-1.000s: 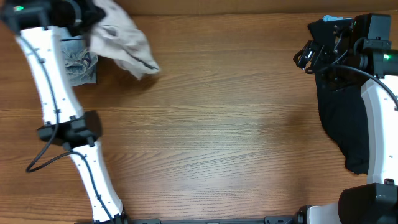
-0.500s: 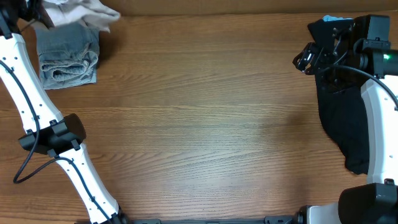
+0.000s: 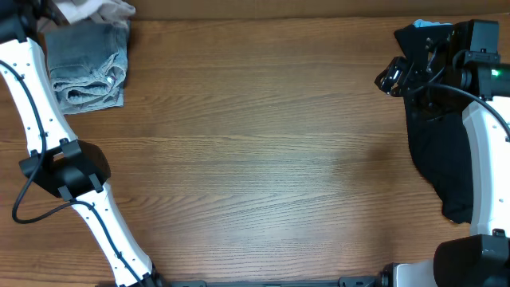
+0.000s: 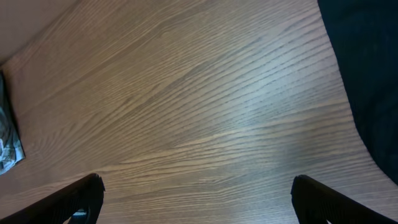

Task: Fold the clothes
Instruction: 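Lower the shorts onto the jeans and press them flat with the left gripper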

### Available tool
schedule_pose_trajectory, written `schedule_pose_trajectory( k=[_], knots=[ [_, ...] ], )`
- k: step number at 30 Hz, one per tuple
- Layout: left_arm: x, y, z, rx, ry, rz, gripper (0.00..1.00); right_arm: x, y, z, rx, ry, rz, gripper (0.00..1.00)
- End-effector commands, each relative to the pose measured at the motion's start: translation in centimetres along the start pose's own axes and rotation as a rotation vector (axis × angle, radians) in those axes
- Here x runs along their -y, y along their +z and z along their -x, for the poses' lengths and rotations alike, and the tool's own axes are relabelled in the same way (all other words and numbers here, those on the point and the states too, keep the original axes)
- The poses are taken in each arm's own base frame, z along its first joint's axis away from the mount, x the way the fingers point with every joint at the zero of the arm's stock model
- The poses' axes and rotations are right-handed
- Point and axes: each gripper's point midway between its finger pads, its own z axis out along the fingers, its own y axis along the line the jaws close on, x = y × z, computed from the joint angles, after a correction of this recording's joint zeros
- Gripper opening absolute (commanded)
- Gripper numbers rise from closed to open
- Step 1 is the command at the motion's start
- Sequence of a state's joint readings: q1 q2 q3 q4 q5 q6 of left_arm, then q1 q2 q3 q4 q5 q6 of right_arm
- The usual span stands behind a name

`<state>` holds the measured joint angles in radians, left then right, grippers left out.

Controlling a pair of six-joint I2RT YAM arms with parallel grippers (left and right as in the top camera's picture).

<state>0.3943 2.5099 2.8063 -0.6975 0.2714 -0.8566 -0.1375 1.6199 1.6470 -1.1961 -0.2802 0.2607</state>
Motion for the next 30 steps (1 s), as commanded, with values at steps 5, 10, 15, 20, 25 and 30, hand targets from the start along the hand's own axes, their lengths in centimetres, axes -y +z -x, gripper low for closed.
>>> schedule_pose_trajectory(
  k=[5, 10, 15, 20, 25, 30],
  knots=[
    [-2.0, 0.8, -1.0, -0.025, 0.129, 0.052, 0.05, 0.2, 0.1, 0.1, 0.004, -0.006, -0.010, 1.00],
    [-5.6, -0.1, -4.1, -0.179, 0.267, 0.176, 0.04, 0.3, 0.1, 0.0, 0.003, -0.006, -0.010, 1.00],
    [-11.3, -3.5, -7.9, -0.409, 0.268, 0.370, 0.21, 0.3, 0.1, 0.1, 0.004, -0.006, -0.010, 1.00],
    [-17.1, -8.0, -8.4, -0.496, 0.257, 0.667, 0.67, 0.3, 0.2, 0.1, 0.001, -0.006, -0.011, 1.00],
    [-17.4, -9.2, -7.8, -0.528, 0.324, 0.668, 0.75, 0.4, 0.7, 0.0, -0.010, -0.002, -0.015, 1.00],
    [-12.5, -10.9, -7.0, -0.533, 0.439, 0.494, 0.79, 0.4, 0.8, 0.2, -0.007, -0.003, -0.014, 1.00]
  ],
)
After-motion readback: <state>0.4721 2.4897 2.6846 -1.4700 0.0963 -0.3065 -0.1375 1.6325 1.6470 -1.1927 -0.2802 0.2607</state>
